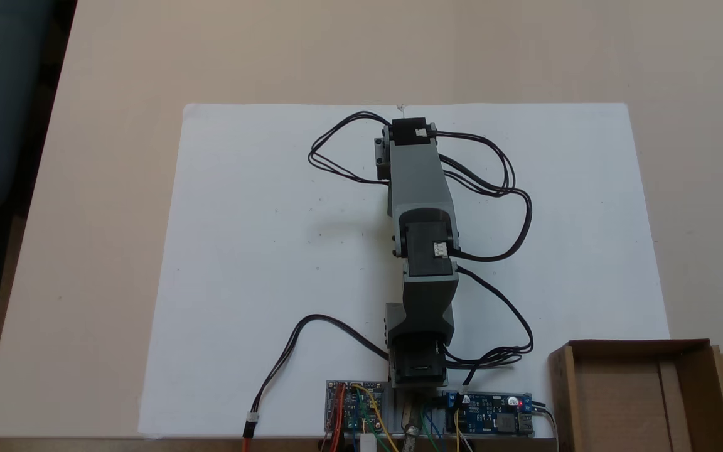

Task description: Grasp a green dice and put it in the bin.

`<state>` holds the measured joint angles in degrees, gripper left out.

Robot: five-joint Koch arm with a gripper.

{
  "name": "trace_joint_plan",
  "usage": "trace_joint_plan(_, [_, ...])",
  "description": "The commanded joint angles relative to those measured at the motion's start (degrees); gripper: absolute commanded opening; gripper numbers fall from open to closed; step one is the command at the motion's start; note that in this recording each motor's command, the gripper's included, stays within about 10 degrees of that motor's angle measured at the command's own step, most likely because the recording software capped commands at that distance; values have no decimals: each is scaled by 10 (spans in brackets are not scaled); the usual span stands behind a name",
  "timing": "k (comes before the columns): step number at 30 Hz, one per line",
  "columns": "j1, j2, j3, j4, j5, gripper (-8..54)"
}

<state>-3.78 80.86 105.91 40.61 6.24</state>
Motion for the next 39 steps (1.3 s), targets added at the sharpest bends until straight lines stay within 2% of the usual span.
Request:
trace_joint_plan(1, [-11,4,-2,-11,29,431])
trace_joint_plan(26, [-7,-25,-1,-48,29,412])
trace_joint_plan(33, [-4,-28,-1,-54,29,365])
trace_joint_plan(39, [2,-31,-1,-56,30,364])
